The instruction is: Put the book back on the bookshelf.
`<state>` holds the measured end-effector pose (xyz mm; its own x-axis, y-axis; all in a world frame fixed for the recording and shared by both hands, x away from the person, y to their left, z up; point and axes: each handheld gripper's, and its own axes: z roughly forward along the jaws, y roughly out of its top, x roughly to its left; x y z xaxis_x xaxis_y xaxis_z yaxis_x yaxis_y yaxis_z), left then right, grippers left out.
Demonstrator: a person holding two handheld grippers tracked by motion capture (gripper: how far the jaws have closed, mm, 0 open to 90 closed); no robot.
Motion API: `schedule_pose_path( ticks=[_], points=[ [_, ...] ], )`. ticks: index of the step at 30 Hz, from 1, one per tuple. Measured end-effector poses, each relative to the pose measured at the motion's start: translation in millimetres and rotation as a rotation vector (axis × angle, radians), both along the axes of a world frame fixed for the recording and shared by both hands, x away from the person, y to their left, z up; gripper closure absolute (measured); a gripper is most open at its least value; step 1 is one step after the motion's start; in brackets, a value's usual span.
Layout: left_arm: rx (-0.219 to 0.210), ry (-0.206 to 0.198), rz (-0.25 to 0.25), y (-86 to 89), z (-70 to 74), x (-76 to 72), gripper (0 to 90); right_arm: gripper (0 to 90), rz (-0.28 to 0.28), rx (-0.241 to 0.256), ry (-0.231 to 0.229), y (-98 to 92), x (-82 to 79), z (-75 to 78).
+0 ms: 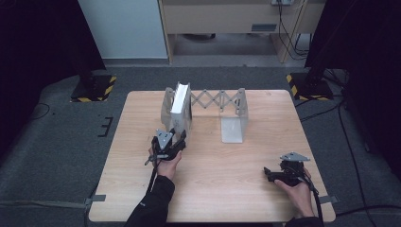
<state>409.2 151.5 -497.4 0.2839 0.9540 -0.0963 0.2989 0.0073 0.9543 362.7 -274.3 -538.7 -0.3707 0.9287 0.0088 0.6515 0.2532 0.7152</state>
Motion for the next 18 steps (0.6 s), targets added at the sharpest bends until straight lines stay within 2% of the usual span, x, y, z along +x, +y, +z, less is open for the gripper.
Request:
schedule_pose_path(
  ticks=[2, 11, 18],
  points=[
    [-0.014, -0.004, -0.003, -1.8, -1.3, 3.8, 51.0, 5.9, 0.0, 0.0, 0.0, 0.0, 0.0, 0.0],
    [-0.023, 0.017, -0.032, -7.5, -0.4, 18.6, 48.7, 5.9, 0.0, 0.0, 0.0, 0.0, 0.0, 0.0],
    [-0.021, 0.024, -0.063, -7.0, -0.3, 22.6, 47.1, 5.9, 0.0, 0.0, 0.0, 0.0, 0.0, 0.0]
  ],
)
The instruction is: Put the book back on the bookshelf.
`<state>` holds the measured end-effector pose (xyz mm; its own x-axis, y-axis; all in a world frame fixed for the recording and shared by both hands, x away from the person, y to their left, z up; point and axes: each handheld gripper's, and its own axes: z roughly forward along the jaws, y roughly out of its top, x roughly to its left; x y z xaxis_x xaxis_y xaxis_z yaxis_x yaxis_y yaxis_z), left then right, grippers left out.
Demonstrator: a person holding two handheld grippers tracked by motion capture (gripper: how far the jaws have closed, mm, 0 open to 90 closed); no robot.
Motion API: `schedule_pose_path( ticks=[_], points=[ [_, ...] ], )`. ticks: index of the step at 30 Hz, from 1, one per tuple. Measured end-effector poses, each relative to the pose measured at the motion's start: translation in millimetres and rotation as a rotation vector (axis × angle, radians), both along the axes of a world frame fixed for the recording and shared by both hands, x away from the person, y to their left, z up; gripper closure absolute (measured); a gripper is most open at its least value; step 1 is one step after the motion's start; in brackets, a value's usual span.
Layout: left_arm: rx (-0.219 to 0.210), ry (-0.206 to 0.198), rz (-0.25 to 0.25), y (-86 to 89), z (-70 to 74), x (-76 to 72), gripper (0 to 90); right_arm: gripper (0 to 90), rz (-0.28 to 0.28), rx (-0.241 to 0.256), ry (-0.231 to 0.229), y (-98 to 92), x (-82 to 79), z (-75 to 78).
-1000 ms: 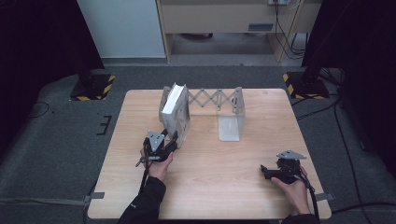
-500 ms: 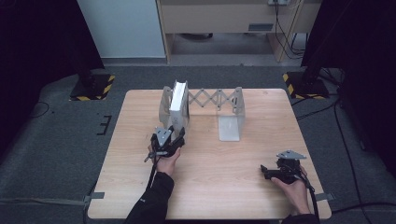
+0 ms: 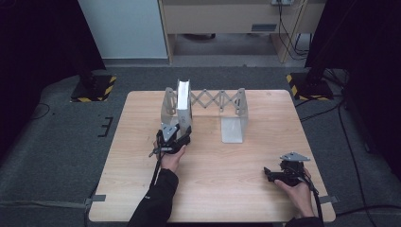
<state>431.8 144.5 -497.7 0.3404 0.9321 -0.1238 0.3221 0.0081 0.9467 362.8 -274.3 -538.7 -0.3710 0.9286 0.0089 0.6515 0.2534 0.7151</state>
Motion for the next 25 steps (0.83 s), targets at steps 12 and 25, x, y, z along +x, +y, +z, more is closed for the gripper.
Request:
schedule_pose_path(
  ticks=[12, 25],
  points=[
    [-0.039, 0.119, -0.142, 29.1, 5.6, -36.1, 39.2, 5.9, 0.0, 0.0, 0.0, 0.0, -0.1, 0.0],
    [0.019, 0.236, -0.106, 105.0, -16.4, -84.5, 26.9, 5.7, 0.002, 0.0, 0.001, 0.0, -0.1, 0.0]
  ],
)
